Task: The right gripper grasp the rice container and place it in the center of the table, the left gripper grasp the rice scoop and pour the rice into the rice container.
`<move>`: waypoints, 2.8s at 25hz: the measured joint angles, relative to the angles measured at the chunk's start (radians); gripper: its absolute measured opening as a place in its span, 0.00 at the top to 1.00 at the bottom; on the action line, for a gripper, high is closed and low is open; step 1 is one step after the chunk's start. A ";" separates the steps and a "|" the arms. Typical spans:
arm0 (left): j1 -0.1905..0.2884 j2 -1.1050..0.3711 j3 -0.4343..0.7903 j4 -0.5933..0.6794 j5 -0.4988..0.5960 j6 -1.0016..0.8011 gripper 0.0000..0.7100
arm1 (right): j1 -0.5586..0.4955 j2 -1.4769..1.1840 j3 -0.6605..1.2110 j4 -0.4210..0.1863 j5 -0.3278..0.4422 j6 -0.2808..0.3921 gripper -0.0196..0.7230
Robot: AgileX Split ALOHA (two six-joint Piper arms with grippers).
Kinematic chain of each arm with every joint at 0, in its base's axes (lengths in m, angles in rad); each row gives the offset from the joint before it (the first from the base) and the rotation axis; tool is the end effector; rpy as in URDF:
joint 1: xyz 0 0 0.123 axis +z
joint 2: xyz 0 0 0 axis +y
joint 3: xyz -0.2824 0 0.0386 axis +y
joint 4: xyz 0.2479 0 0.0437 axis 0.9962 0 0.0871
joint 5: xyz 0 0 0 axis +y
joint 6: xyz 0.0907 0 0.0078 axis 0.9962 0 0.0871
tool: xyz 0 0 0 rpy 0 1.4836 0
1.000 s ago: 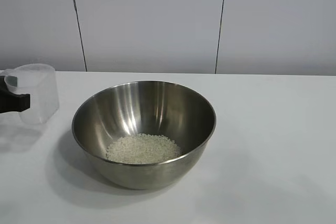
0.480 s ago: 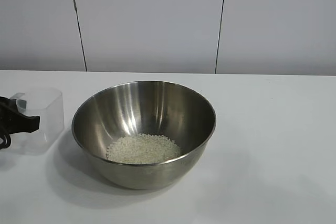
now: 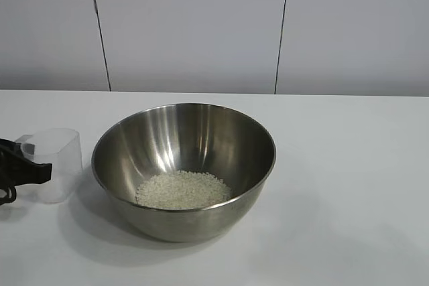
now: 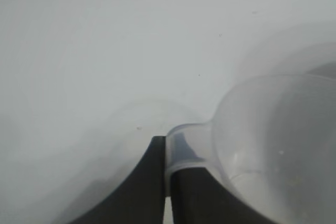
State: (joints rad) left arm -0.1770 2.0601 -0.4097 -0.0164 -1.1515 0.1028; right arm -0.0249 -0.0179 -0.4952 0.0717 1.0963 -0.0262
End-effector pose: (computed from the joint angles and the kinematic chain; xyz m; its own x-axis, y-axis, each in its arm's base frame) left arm 0.2700 -0.0469 0.0670 -0.3765 0.1648 -0.9116 0.1996 0.9754 0.0939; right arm -0.0085 0.0060 0.2730 -0.4750 0.0184 -0.8798 -0.0281 0.9990 0.0361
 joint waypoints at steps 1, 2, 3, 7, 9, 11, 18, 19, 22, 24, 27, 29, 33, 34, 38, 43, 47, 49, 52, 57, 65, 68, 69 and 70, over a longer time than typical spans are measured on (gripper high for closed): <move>0.000 0.000 0.000 0.000 0.000 0.000 0.99 | 0.000 0.000 0.000 0.000 0.000 0.000 0.08; 0.000 0.000 0.000 0.000 0.000 0.000 0.97 | 0.000 0.000 0.000 0.000 0.000 0.000 0.08; 0.000 0.000 0.000 0.000 0.000 0.000 0.95 | 0.000 0.000 0.000 0.000 0.000 0.000 0.08; 0.000 0.007 0.000 0.000 0.000 0.000 0.77 | 0.000 0.000 0.000 0.000 0.000 0.000 0.08; 0.000 0.014 0.003 0.000 0.000 0.000 0.67 | 0.000 0.000 0.000 0.000 0.000 0.000 0.08; 0.000 0.015 0.015 0.000 0.000 0.000 0.55 | 0.000 0.000 0.000 0.000 0.000 0.000 0.08; 0.000 0.015 0.072 0.000 -0.001 0.025 0.30 | 0.000 0.000 0.000 0.000 0.000 0.000 0.08; 0.000 0.015 0.083 0.000 -0.001 0.032 0.28 | 0.000 0.000 0.000 0.000 0.000 0.000 0.08; 0.000 0.015 0.117 0.000 -0.001 0.037 0.20 | 0.000 0.000 0.000 0.000 0.000 0.000 0.08; 0.000 0.004 0.142 0.000 -0.001 0.037 0.17 | 0.000 0.000 0.000 0.000 0.000 0.000 0.08; 0.000 -0.050 0.184 0.000 -0.001 0.038 0.15 | 0.000 0.000 0.000 0.000 0.000 0.000 0.08; 0.000 -0.097 0.207 0.000 -0.001 0.038 0.15 | 0.000 0.000 0.000 0.000 0.000 0.000 0.08; 0.000 -0.185 0.236 0.000 -0.001 0.040 0.15 | 0.000 0.000 0.000 0.000 0.000 0.000 0.08; 0.000 -0.206 0.241 0.000 -0.001 0.041 0.15 | 0.000 0.000 0.000 0.000 0.000 0.000 0.08; 0.000 -0.282 0.244 0.000 -0.001 0.041 0.15 | 0.000 0.000 0.000 0.000 0.000 0.000 0.08; 0.000 -0.374 0.234 -0.005 0.030 0.053 0.15 | 0.000 0.000 0.000 0.000 0.000 0.000 0.08; 0.000 -0.458 0.188 -0.049 0.157 0.028 0.15 | 0.000 0.000 0.000 0.000 0.000 0.000 0.08; 0.001 -0.522 0.122 -0.058 0.345 0.005 0.15 | 0.000 0.000 0.000 0.000 0.000 0.000 0.08; 0.002 -0.598 -0.020 -0.056 0.677 0.024 0.15 | 0.000 0.000 0.000 0.000 0.000 0.000 0.08; 0.081 -0.664 -0.378 -0.053 1.219 0.026 0.15 | 0.000 0.000 0.000 0.000 0.000 0.000 0.08; 0.373 -0.665 -0.821 -0.192 1.755 0.172 0.15 | 0.000 0.000 0.000 0.000 0.000 0.000 0.08; 0.511 -0.666 -0.846 -0.301 1.806 0.267 0.15 | 0.000 0.000 0.000 0.000 0.000 0.000 0.08; 0.553 -0.666 -0.846 -0.322 1.817 0.294 0.15 | 0.000 0.000 0.000 0.000 0.000 0.000 0.08; 0.591 -0.667 -0.846 -0.343 1.829 0.312 0.15 | 0.000 0.000 0.000 0.000 0.000 0.000 0.08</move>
State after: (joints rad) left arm 0.4142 1.3935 -1.2556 -0.3595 0.6776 0.4144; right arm -0.0249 -0.0179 -0.4952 0.0717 1.0963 -0.0262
